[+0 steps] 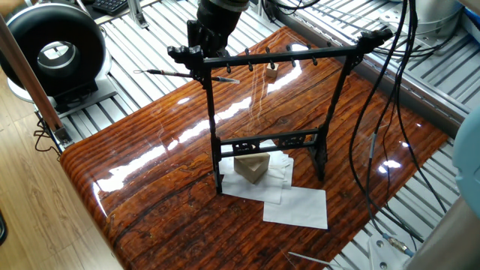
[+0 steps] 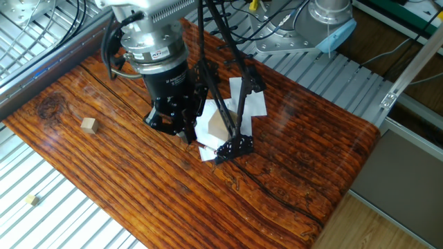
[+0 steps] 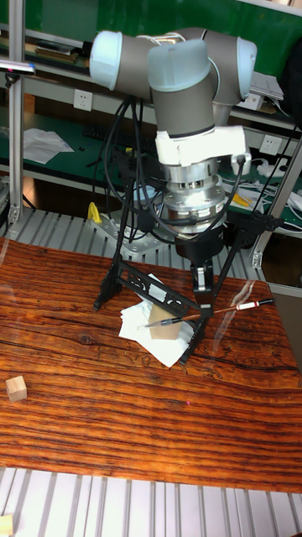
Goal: Place the brush on the pen rack
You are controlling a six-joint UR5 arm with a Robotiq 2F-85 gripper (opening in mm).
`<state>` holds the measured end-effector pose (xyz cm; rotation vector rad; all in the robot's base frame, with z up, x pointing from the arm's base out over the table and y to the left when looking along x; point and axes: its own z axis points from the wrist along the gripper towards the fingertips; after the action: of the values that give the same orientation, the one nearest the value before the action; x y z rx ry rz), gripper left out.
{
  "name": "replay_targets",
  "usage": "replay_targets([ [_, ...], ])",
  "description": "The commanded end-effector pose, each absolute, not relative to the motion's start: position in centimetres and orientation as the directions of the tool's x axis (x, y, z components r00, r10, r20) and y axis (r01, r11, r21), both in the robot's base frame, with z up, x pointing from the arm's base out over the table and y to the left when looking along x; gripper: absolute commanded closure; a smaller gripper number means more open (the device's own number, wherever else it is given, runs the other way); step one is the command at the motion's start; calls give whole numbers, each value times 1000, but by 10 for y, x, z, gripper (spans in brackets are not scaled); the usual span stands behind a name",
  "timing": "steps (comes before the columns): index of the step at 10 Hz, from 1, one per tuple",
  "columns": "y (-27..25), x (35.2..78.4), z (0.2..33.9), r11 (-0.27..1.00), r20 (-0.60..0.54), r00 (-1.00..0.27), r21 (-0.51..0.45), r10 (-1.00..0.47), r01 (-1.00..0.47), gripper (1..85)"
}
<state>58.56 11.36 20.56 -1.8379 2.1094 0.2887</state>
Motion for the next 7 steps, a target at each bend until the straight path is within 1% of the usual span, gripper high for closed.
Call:
replay_targets([
  [1,99,588,199,188,-325,-160,-58,-932,-980,847],
  [3,89,587,196,272,-288,-251,-35,-924,-962,847],
  [4,78,590,193,306,-253,-284,-49,-925,-951,847],
  [5,69,593,192,323,-227,-301,-67,-926,-944,847],
  [7,71,594,193,332,-236,-308,-67,-922,-941,847],
])
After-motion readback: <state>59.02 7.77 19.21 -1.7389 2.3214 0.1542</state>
